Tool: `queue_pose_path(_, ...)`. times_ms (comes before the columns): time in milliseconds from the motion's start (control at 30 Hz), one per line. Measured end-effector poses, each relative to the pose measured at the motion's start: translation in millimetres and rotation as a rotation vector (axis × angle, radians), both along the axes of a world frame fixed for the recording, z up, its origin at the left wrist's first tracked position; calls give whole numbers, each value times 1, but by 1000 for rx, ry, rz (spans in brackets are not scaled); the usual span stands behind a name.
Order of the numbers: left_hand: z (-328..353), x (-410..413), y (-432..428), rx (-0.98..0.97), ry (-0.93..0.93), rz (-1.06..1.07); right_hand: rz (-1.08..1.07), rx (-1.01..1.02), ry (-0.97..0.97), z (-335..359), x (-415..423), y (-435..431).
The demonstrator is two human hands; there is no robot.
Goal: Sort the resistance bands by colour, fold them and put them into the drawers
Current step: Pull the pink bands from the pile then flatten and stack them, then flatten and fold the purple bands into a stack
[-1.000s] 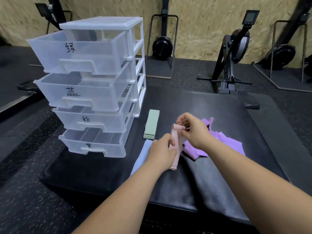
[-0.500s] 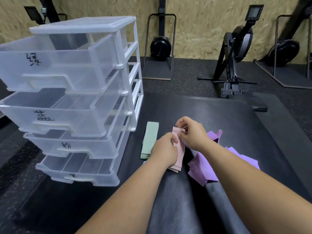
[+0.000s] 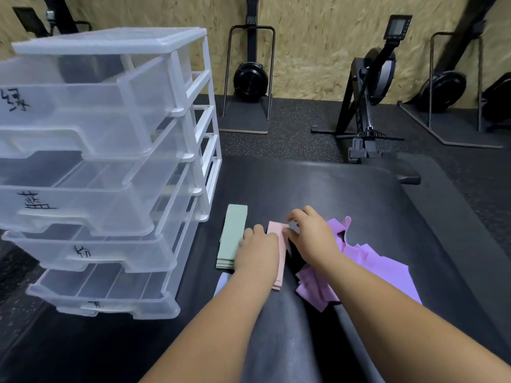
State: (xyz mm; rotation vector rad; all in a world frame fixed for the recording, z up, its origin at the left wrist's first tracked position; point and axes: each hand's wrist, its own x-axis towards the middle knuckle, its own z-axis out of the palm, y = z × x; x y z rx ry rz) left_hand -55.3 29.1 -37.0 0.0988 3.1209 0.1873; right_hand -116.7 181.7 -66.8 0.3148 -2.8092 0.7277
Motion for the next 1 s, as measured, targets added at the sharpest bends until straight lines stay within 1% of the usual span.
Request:
queue_pose_path(100,0,8,2,14,39,24,-1,-9,39,12,16,25)
queue_pose_path(167,0,17,7,48,80,19,-30,40,29,18,28,45)
queue_pose_path(267,1,31,19,101,119,-36,-85,138,-31,24,48,79)
queue_pose_path(367,4,45,36,153,126,-87,-135,201,-105,25,68,112)
queue_pose_path(467,4,60,50,169,113,-184,-147,259,-198,22,92,137)
queue_pose_path(567,-5,76,62,99,71,-308,-112,282,-243,11,119,152)
queue_pose_path(633,-14,87,68,27,56,-344,-85,308,-272,3,137,157)
queue_pose_path(733,-25,98,75,-29,70,-329,-80,354,-222,-10,157,160)
queue_pose_path(867,-28,103,83,-63,135,-290,-174,396,-95,-31,179,162)
queue_pose_path(1000,-35,104,90,-21,193,-265,-293,375,26,-45,191,159)
